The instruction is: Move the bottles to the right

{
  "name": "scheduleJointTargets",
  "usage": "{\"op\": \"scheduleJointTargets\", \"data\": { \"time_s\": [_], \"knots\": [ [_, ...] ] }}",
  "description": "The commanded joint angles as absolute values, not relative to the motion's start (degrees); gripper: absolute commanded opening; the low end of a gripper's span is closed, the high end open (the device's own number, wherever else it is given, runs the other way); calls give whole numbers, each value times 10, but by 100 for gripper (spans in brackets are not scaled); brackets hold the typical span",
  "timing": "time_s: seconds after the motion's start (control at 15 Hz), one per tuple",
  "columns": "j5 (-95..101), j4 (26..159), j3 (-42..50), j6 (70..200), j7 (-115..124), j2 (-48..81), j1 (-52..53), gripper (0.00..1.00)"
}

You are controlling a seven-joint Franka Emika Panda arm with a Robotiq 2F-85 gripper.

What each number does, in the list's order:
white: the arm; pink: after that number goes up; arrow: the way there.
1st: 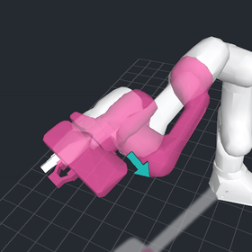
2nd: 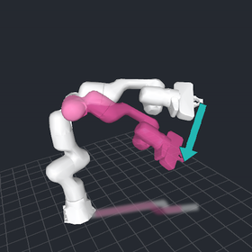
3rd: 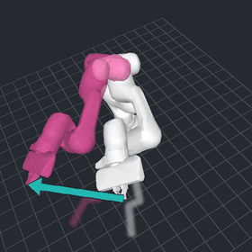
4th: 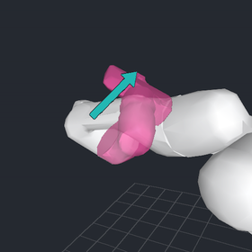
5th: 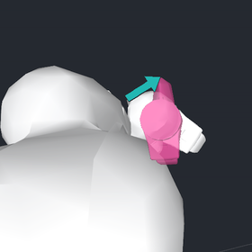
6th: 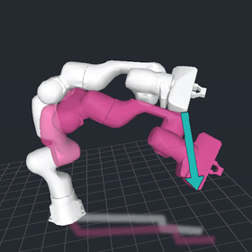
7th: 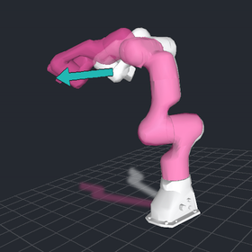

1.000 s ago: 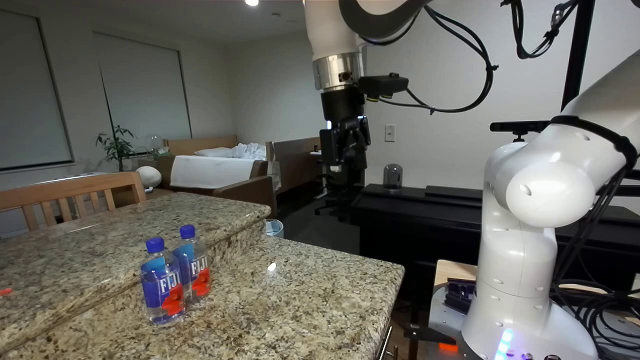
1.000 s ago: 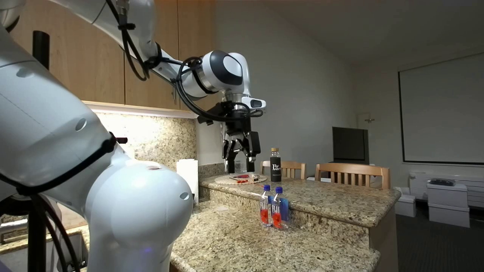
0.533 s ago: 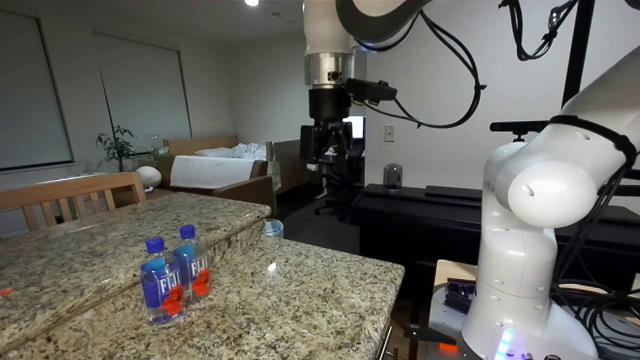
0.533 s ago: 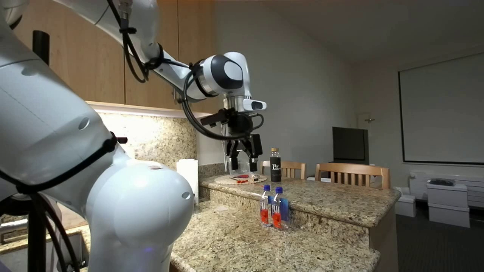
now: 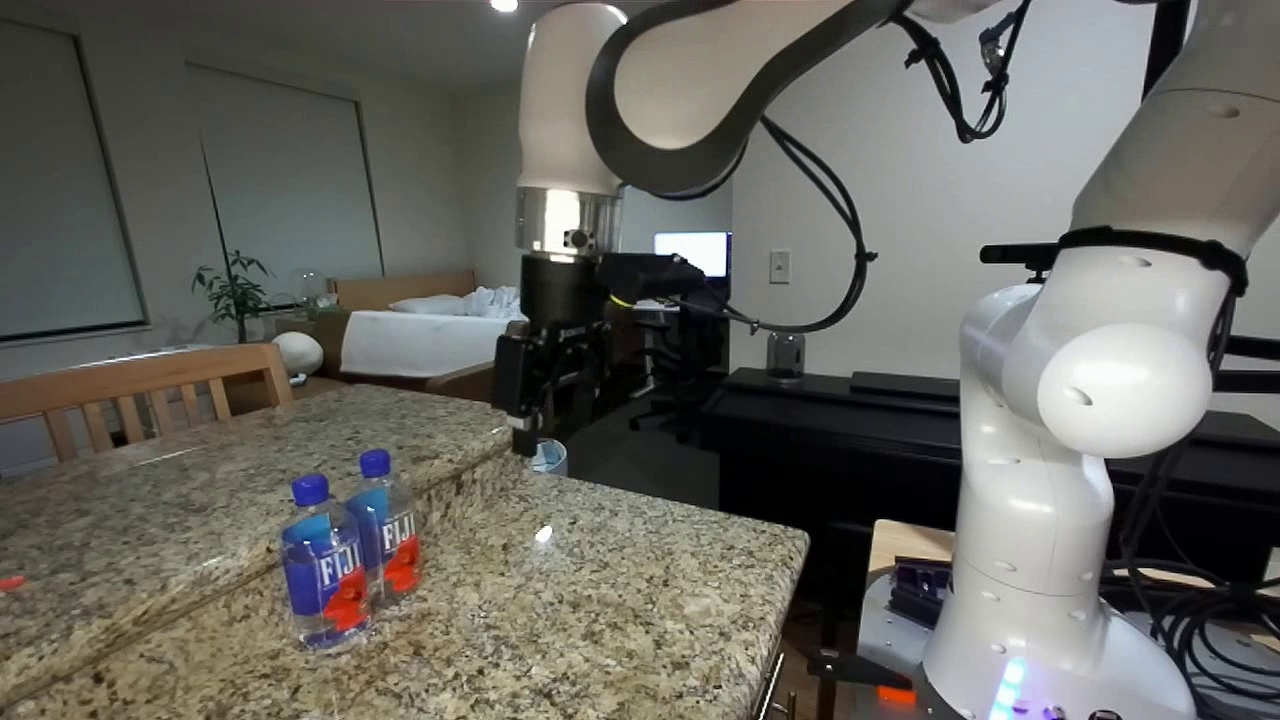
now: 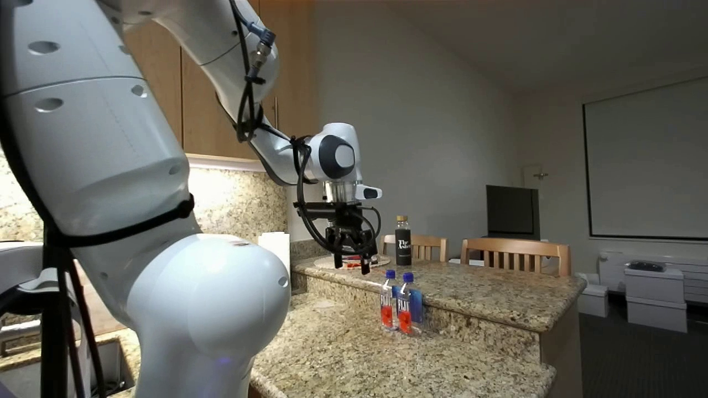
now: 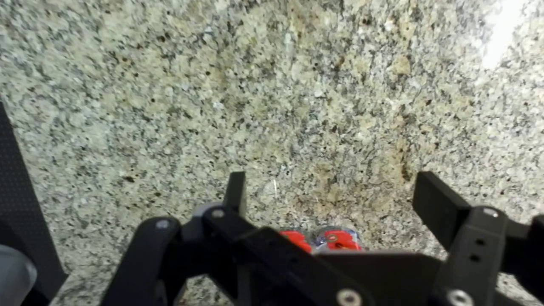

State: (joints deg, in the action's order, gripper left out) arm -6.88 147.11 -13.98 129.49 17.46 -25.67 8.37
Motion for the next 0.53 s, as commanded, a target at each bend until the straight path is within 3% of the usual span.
{"op": "scheduleJointTargets", "data": {
  "time_s": [0.0,0.47],
  "knots": [
    [-59,1420,-160,1316,181,-193,99,100],
    [-59,1425,-158,1318,184,-194,102,100]
  ]
}}
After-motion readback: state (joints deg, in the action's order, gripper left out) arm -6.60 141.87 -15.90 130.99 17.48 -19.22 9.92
